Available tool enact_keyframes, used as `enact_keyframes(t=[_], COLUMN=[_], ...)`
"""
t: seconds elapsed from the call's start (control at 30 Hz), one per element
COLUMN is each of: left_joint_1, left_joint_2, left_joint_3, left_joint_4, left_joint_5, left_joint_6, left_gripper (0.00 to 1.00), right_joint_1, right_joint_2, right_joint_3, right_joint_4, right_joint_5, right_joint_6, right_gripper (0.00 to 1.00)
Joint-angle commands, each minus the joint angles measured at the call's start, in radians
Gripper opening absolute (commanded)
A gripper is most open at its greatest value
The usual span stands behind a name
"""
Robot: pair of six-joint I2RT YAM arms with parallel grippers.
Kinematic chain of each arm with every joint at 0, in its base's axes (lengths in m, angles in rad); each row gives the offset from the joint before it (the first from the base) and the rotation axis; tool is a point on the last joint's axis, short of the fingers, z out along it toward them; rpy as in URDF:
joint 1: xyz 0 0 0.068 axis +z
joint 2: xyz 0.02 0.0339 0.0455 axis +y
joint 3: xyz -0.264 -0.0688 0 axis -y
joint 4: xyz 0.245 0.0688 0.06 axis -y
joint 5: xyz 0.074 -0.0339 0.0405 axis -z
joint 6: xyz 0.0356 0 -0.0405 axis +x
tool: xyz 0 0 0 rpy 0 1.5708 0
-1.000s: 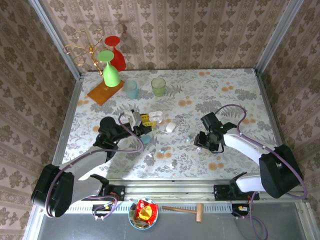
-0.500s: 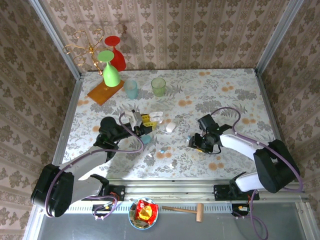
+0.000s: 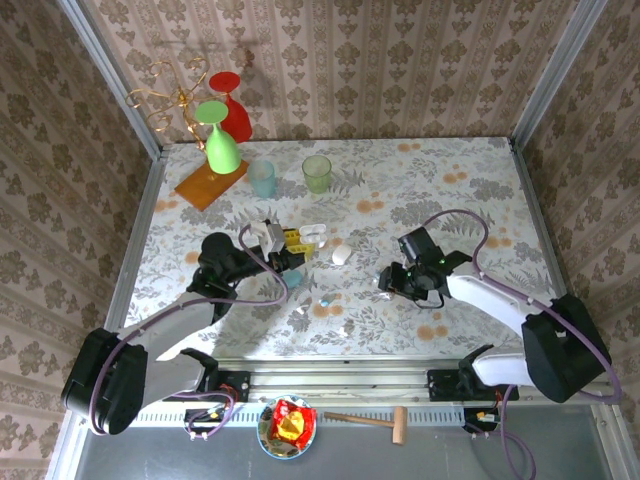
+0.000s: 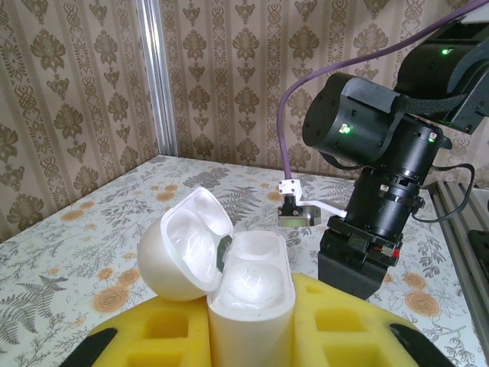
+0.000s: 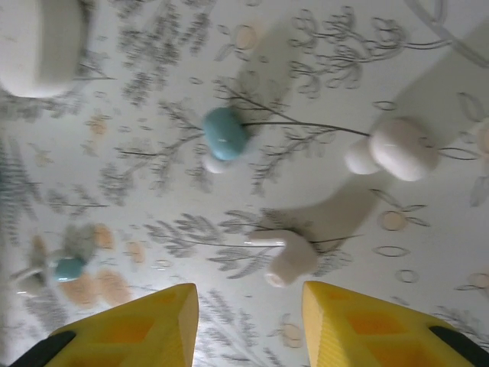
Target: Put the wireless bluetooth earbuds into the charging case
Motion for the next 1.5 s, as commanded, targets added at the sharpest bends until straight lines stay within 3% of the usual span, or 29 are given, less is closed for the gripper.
enact_keyframes(t=[0.0,0.3,0.57,0.9,1.27,1.47], left_joint_1=[-0.009,-0.011,-0.011,-0.011,-0.009,0.006], left_joint_2=[-0.016,-0.022,-0.023,-0.028,-0.04,-0.061], left_joint_3=[0.039,0.024,0.027,0.024,0.017,-0.003], left_joint_4=[0.001,0.002,-0.001,-0.003,-0.008,-0.006], left_joint_5=[0.011,0.001,0.002,-0.002,-0.019,-0.023], left_joint_6=[0.025,0.026,0.025,0.03,0.031,0.035], left_gripper=[0.0,0.0,0.0,0.0,0.0,0.0], right_joint_1=[-0.002,0.018,0.028,0.078,0.062,0.045], right_joint_2=[0.054,0.149,0.193,0.221,0.051,0.187], right_joint_3=[0.042,0.052,0.075,0.113,0.146,0.291], right_joint_4=[-0.099,-0.099,-0.081,-0.076,-0.07,-0.099], right_joint_5=[0.077,0.116,0.103,0.09,0.17,0.155], right_joint_6=[-0.065,-0.185,-0.188,-0.205,-0.18,-0.241], right_gripper=[0.39,0.36,0.32,0.34,0.38,0.41])
